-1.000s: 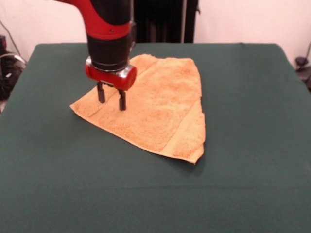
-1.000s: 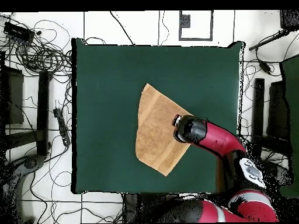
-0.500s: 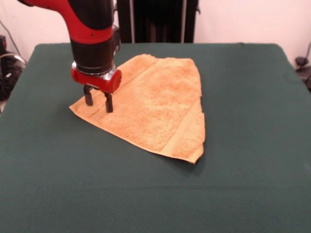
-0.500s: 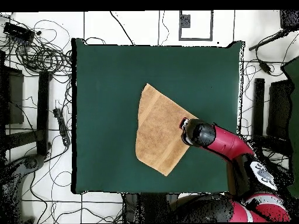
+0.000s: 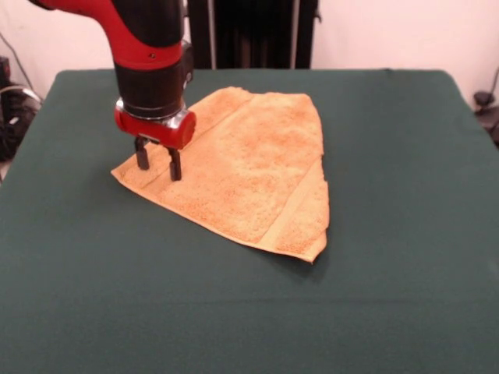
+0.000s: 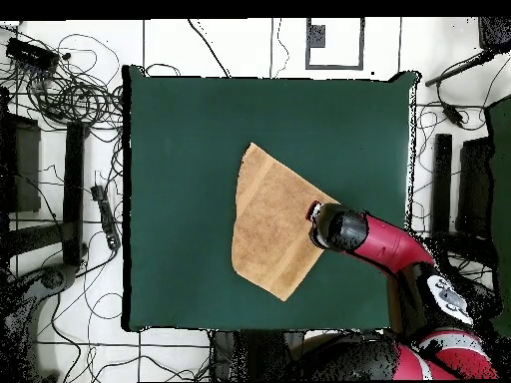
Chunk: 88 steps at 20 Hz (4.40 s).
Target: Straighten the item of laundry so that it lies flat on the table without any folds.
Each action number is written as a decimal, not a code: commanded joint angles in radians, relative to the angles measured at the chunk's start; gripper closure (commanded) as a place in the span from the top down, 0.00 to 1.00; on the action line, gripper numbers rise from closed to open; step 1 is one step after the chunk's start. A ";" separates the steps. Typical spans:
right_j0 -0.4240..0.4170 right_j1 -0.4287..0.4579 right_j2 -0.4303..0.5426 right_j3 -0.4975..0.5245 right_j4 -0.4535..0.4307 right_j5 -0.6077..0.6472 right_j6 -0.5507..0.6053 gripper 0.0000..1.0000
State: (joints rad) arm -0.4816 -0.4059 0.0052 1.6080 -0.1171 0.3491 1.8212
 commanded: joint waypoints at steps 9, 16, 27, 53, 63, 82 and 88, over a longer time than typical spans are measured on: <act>0.039 0.011 0.114 -0.014 -0.028 0.096 0.000 1.00; 0.054 -0.005 0.103 -0.037 -0.023 0.142 0.000 1.00; 0.042 -0.006 0.111 -0.018 -0.041 0.114 -0.010 1.00; -0.035 0.013 0.193 -0.060 -0.225 0.222 -0.112 1.00; -0.032 0.012 0.195 -0.061 -0.239 0.220 -0.107 1.00; -0.142 0.135 0.241 -0.099 -0.388 0.075 -0.159 1.00; -0.144 0.139 0.252 -0.112 -0.412 0.089 -0.136 1.00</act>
State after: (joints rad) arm -0.6113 -0.4268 0.1631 1.5535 -0.4265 0.5004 1.8212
